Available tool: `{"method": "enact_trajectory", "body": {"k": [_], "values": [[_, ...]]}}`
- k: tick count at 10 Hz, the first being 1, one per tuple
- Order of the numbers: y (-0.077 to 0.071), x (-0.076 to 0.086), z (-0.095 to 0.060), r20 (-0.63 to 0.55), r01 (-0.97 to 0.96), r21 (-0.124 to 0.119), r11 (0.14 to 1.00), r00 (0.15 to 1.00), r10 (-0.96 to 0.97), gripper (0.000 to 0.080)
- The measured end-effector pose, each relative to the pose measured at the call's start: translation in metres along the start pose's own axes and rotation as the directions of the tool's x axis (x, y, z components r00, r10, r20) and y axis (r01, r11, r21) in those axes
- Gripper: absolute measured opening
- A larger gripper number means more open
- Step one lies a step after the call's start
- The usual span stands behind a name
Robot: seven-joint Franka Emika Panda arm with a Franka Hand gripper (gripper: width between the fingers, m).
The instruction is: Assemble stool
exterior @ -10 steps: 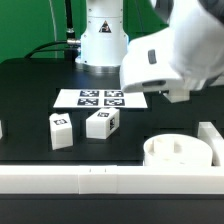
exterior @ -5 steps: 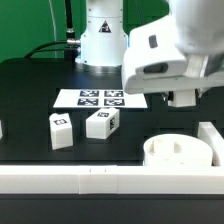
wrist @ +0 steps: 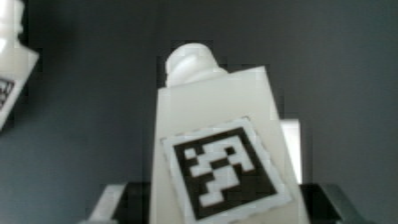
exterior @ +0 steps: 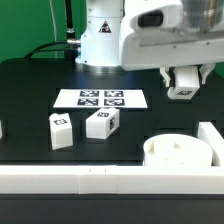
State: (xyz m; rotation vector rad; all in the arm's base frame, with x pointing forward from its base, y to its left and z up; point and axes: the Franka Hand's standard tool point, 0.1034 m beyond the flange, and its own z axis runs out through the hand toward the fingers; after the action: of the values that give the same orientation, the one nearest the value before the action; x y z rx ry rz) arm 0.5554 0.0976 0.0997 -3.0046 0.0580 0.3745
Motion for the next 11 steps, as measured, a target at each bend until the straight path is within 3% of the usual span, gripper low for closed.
{"method": "enact_trajectory", "body": {"k": [5, 7, 8, 9, 11], "values": [[0.0, 0.009, 0.003, -0.32, 0.012, 0.0, 1.0, 0.947, -0.011, 0.0324], [-0.005, 0.029, -0.016, -0.471, 0.022, 0.01, 1.0, 0.882, -0.014, 0.0324], [-0.008, 0.03, -0.019, -0.482, 0.027, 0.009, 1.0, 0.876, -0.019, 0.0324], [-0.009, 0.035, -0.024, -0.57, 0.033, 0.011, 0.999, 0.821, -0.021, 0.0324], [-0.01, 0.033, -0.02, -0.677, 0.045, 0.007, 0.999, 0.736, -0.028, 0.0324]]}}
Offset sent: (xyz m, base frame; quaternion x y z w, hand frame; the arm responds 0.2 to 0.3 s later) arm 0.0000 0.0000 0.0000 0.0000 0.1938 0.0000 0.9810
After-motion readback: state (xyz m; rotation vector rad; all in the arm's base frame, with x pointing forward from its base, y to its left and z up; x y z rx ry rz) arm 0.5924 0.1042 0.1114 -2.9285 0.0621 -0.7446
